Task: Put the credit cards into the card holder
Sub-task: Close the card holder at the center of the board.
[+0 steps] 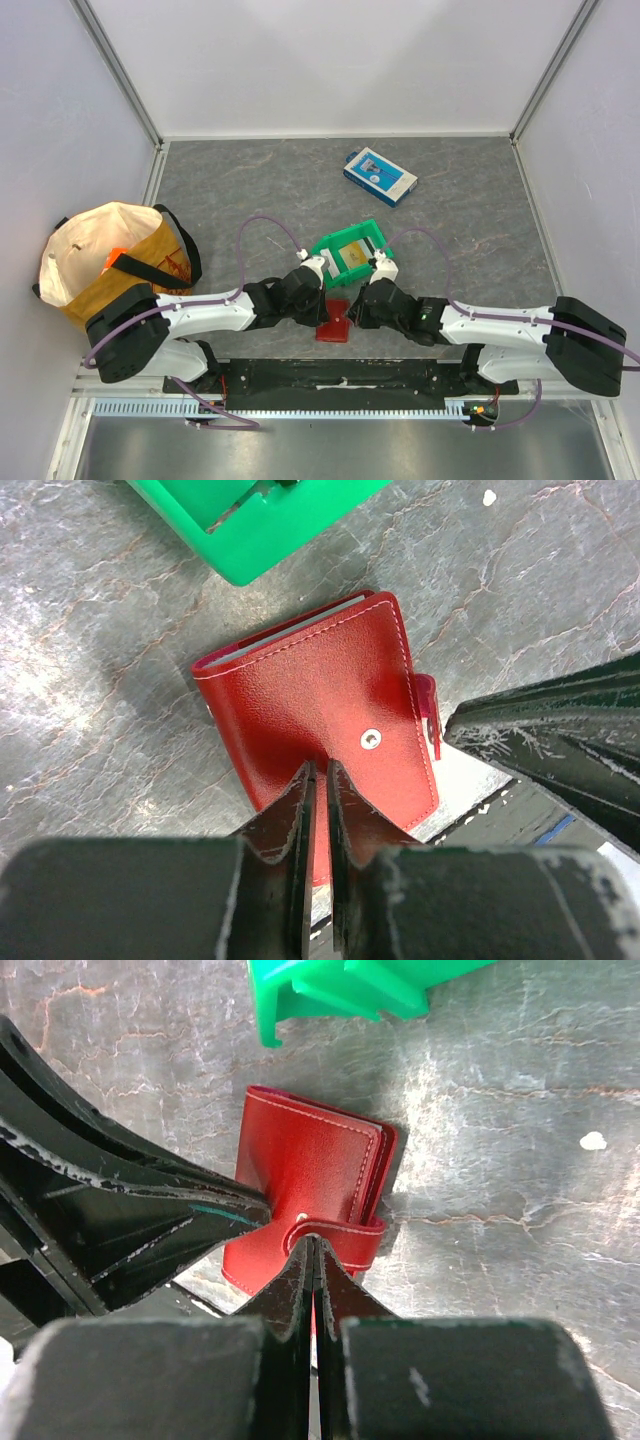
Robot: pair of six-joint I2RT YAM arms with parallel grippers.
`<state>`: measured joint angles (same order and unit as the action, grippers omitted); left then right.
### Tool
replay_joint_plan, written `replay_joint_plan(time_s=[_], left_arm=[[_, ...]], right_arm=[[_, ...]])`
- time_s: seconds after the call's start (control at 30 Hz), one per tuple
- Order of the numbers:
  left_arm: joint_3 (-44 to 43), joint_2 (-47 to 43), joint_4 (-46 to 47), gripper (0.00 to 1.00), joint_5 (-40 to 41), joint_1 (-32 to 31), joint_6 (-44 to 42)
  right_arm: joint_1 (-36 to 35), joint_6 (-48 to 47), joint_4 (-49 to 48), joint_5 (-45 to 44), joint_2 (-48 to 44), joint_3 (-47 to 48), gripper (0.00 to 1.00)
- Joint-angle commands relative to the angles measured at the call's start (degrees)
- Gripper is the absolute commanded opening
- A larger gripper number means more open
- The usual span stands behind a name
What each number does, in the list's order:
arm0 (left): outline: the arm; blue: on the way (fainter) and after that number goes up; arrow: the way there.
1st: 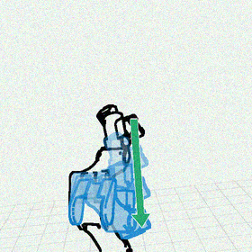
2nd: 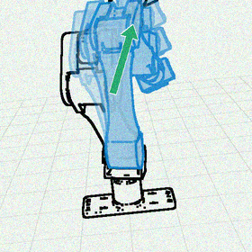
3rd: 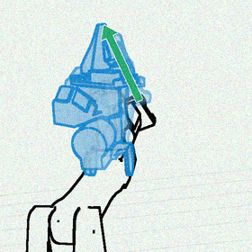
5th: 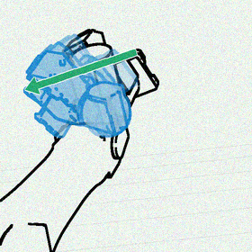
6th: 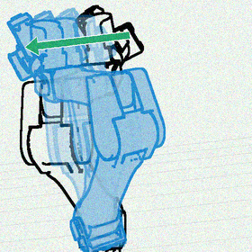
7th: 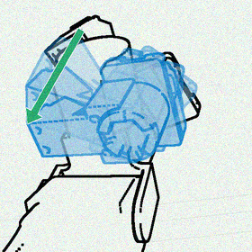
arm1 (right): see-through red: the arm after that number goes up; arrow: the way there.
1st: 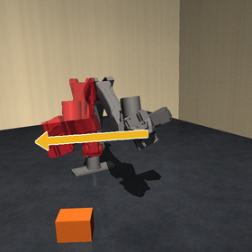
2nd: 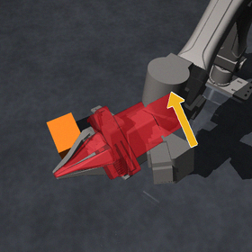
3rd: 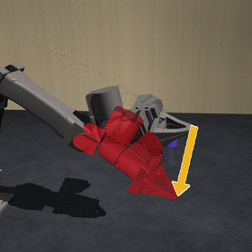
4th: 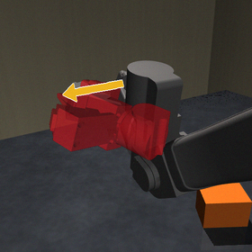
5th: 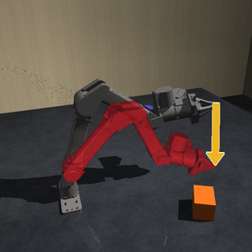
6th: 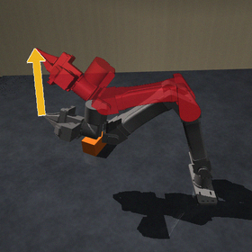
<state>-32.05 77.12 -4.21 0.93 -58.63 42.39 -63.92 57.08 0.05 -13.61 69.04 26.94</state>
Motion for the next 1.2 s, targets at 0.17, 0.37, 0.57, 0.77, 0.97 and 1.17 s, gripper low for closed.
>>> replay_joint_plan(time_s=[0.17, 0.37, 0.57, 0.77, 0.97, 1.17], left_arm=[[-1.26, 0.66, -1.07, 0.14, 0.65, -0.34, 0.15], [-1.78, 1.36, -0.98, 0.13, 0.57, -0.43, 0.32], [-1.61, 1.28, -0.98, 0.13, 0.65, -0.43, 0.76], [-1.70, 1.28, -0.89, 0.13, 0.57, -0.43, 0.76], [-1.78, 1.36, -0.89, 0.13, 0.57, -0.43, 0.76], [-1.78, 1.45, -0.80, 0.13, 0.39, -0.34, 0.67]], right_arm=[[1.52, -1.71, -0.14, -0.02, 0.48, 2.24, 0.02], [1.52, -1.09, -2.07, 2.35, 1.54, 1.71, 0.01], [1.52, -0.48, -2.34, 2.88, 1.01, 1.10, 0.01], [1.43, -0.30, -3.92, 4.03, 3.03, 1.62, 0.01], [1.43, -0.39, -4.71, 4.73, 4.18, 1.80, 0.01], [1.43, -0.48, -5.15, 4.73, 4.97, 2.15, 0.01]])
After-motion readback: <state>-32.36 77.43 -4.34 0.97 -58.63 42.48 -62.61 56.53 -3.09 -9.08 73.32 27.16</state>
